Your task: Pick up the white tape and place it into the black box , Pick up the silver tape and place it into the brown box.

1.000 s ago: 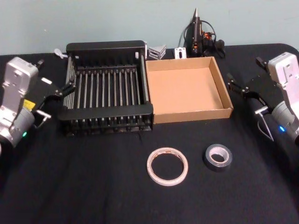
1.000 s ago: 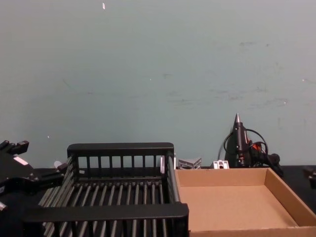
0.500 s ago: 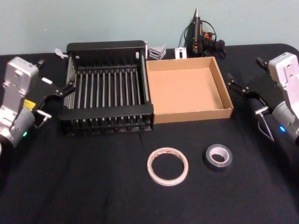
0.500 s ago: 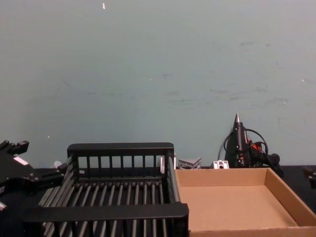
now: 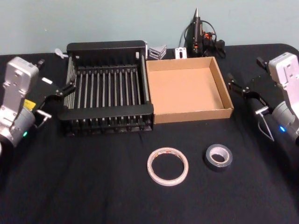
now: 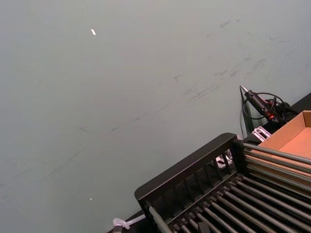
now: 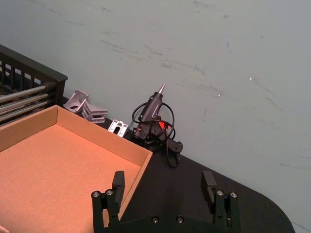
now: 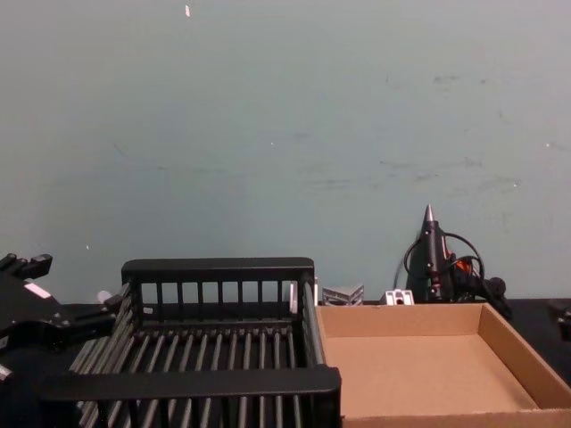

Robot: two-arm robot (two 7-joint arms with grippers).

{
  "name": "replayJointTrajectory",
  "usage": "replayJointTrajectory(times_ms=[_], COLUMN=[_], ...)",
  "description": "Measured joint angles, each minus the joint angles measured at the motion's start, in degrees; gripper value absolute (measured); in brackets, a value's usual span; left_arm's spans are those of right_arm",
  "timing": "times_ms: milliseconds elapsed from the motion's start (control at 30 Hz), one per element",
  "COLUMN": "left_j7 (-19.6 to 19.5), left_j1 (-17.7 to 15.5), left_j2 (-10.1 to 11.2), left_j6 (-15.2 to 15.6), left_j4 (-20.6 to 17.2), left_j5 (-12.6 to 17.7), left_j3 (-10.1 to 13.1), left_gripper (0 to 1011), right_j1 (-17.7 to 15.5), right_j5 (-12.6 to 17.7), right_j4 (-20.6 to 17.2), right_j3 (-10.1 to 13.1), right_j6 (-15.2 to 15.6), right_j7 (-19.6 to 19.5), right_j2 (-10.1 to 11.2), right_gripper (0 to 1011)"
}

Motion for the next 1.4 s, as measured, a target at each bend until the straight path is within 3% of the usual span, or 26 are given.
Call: replayJointTrajectory(times_ms=[700, 1100, 1400], left_j7=[0.0, 0.0, 0.0], left_j1=[0.0, 0.0, 0.0], left_j2=[0.0, 0.0, 0.0], left_j6=[0.0, 0.0, 0.0], left_j4=[0.0, 0.0, 0.0], left_j5=[0.0, 0.0, 0.0], left_j3=[0.0, 0.0, 0.0], left_gripper=[1001, 1001, 1001], right_j1=[-0.44, -3.6, -8.43], right_j5=[0.43, 3.91, 7.81], right_j4=[-0.5, -5.63, -12.69], right_j3=[0.77, 4.17, 7.75], right_j6=[0.27, 3.93, 8.98], right_j7=[0.6, 3.57, 5.41], right_j2=[-0.23, 0.06, 1.57], right_gripper=[1002, 1002, 1002])
